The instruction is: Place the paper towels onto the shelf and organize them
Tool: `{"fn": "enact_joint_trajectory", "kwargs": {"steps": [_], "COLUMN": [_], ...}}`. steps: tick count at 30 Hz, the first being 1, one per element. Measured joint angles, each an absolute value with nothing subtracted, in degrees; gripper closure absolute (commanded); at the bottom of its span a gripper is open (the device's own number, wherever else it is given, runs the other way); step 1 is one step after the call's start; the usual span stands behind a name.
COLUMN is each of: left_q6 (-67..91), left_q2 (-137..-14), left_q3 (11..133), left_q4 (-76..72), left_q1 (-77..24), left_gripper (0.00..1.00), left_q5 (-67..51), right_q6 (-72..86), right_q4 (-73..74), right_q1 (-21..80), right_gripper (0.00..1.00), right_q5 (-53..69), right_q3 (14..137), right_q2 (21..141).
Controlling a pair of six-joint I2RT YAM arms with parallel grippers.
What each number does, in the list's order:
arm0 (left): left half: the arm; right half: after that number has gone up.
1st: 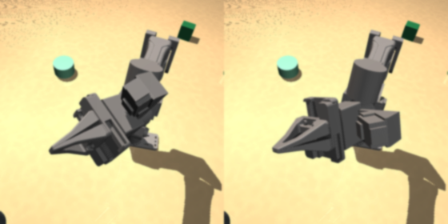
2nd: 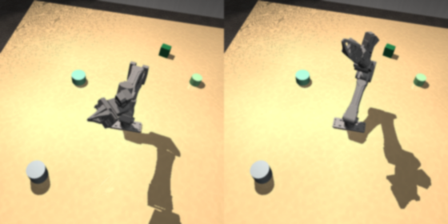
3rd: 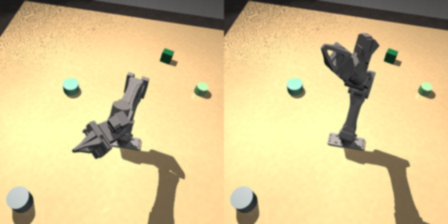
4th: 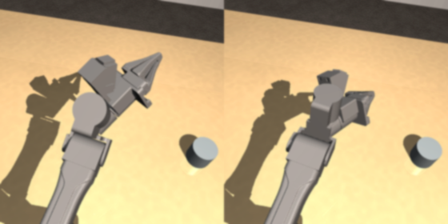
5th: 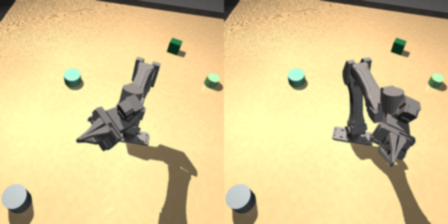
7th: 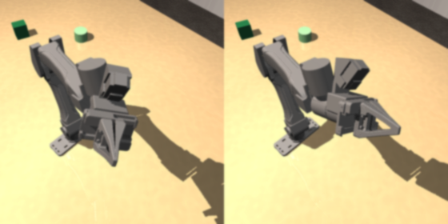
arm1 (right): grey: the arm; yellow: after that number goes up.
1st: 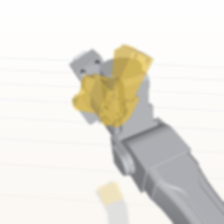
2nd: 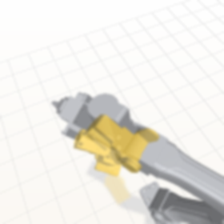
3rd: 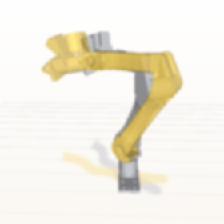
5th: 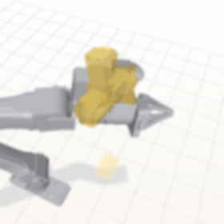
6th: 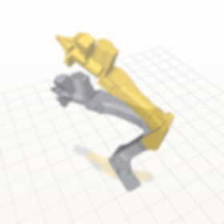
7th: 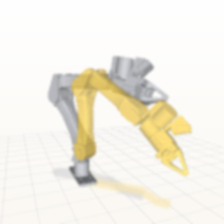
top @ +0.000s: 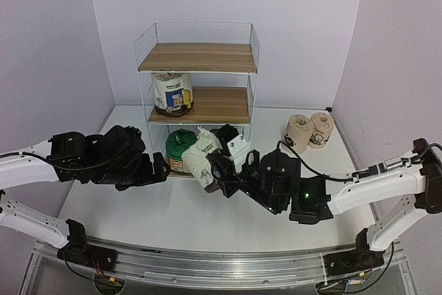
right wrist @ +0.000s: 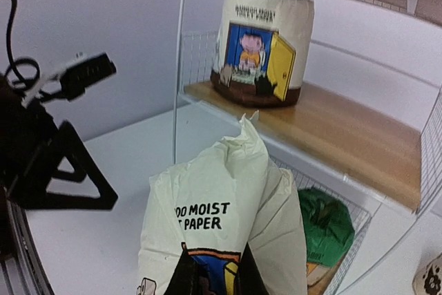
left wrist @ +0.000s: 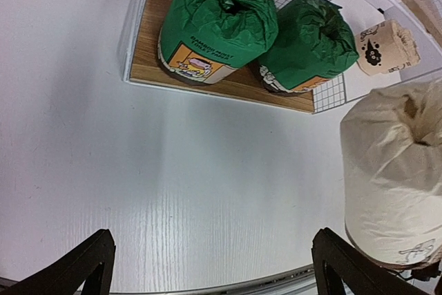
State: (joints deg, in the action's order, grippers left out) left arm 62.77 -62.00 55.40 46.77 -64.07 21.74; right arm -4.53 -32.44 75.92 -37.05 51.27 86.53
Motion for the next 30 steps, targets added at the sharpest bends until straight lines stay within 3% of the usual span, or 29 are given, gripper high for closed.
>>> {"fn": "enact_joint_trajectory", "kwargs": {"steps": [8, 17, 30], "left_q6": [57.72, 52.00, 52.51], "left_q2": [-59.20, -62.30, -66.62], "left_q3": [52.97, 52.98, 52.59], "left_q4": [38.45, 27.10, 17.23], "left_q1": [-64.07, -64.07, -64.05], "left_gripper": [0.00, 0.00, 0.00], "left_q5": [19.14, 12.94, 9.16], "right_q6": [-18.65, -32.86, -40.04], "right_q4": [-46.76, -65.03, -70.96], "right_q1": [75.94, 75.94, 75.31], "right_gripper": [1.00, 1.00, 1.00], "right_q5": [-36.17, -36.48, -38.39], "right_q3": [57.61, 61.96, 66.11], "right_q2": [86.78, 94.74, 103.14]}}
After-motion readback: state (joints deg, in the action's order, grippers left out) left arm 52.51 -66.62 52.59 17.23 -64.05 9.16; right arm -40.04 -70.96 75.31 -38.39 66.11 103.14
